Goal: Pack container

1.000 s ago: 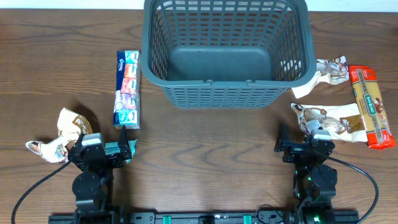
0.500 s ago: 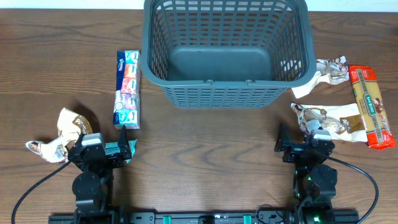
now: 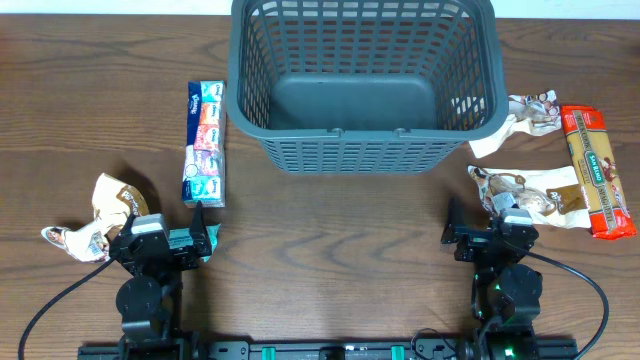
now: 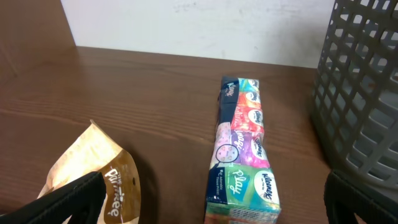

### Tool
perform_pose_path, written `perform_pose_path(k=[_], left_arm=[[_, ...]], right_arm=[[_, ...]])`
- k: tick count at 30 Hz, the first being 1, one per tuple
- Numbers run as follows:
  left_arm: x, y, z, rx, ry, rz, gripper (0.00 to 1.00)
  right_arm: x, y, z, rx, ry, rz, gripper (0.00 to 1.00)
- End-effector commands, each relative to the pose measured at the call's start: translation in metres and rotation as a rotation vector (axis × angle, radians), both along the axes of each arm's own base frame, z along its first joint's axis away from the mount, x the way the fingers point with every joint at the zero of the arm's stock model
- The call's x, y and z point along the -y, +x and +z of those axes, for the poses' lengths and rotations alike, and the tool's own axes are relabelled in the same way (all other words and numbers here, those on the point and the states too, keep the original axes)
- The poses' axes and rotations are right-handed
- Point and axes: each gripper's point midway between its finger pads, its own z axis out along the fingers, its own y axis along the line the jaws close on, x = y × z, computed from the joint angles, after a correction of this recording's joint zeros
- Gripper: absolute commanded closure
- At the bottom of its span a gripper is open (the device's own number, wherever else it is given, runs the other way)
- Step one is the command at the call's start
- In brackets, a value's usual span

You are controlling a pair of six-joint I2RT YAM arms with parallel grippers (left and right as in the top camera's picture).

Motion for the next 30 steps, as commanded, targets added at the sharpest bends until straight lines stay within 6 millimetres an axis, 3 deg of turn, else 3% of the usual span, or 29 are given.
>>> perform_pose_path(k=[1, 11, 14, 17, 20, 22, 26, 30], left_arm=[[-0.002, -0.002, -0.014, -0.038, -0.016, 0.013, 0.01], [-0.002, -0.002, -0.014, -0.038, -0.016, 0.013, 0.01], [-0.002, -0.002, -0.014, -0.038, -0.016, 0.013, 0.01], [-0.002, -0.002, -0.014, -0.038, -0.016, 0.013, 0.01], [-0.002, -0.002, -0.014, -0.038, -0.016, 0.013, 0.01], [-0.002, -0.002, -0.014, -0.038, -0.016, 0.013, 0.01], [-0.002, -0.002, -0.014, -0.038, -0.016, 0.013, 0.01], [-0.002, -0.002, -0.014, -0.038, -0.016, 0.013, 0.01]], right_arm=[[0.0, 0.0, -0.001, 0.0, -0.011, 0.003, 0.01], [0.004, 0.0, 0.0, 0.005, -0.015, -0.019, 0.01], [-0.008, 0.0, -0.002, -0.001, -0.001, 0.049, 0.01], [-0.032, 0.0, 0.005, 0.012, 0.027, 0.189, 0.01], [-0.052, -0.006, 0.027, 0.028, 0.049, 0.305, 0.01], [-0.047, -0.011, 0.044, 0.003, 0.062, 0.274, 0.01], [-0.002, -0.028, 0.086, -0.074, 0.027, 0.015, 0.01], [0.034, -0.051, 0.16, -0.068, 0.021, -0.202, 0.01]])
